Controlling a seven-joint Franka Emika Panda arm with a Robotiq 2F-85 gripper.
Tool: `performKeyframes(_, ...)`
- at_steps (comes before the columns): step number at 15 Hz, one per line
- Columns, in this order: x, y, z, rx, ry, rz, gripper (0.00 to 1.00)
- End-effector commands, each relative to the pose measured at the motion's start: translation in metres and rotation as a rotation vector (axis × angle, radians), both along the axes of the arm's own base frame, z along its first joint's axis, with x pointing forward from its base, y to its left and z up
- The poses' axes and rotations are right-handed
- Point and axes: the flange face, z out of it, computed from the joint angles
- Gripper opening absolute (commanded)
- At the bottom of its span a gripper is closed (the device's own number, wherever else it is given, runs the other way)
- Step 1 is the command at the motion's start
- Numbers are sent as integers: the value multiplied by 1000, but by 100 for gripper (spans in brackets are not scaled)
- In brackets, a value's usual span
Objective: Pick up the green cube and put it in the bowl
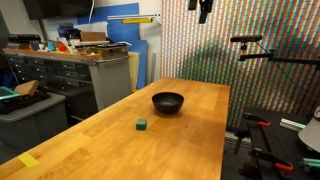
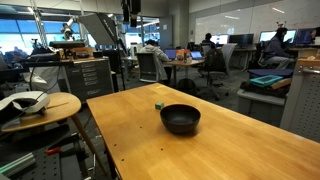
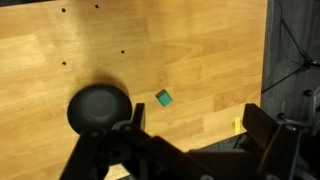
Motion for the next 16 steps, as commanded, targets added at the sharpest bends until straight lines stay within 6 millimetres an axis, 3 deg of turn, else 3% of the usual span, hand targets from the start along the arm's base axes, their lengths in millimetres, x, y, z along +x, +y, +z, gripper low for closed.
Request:
performKeyframes(1,0,0,0,0,1,0,100)
performKeyframes(6,0,0,0,0,1,0,100)
performKeyframes(9,11,3,-1,-44,-26,2,100)
performKeyframes(13,41,18,-2,-114,-49,19,100)
performKeyframes(16,77,32,-7,-156,-60,19,100)
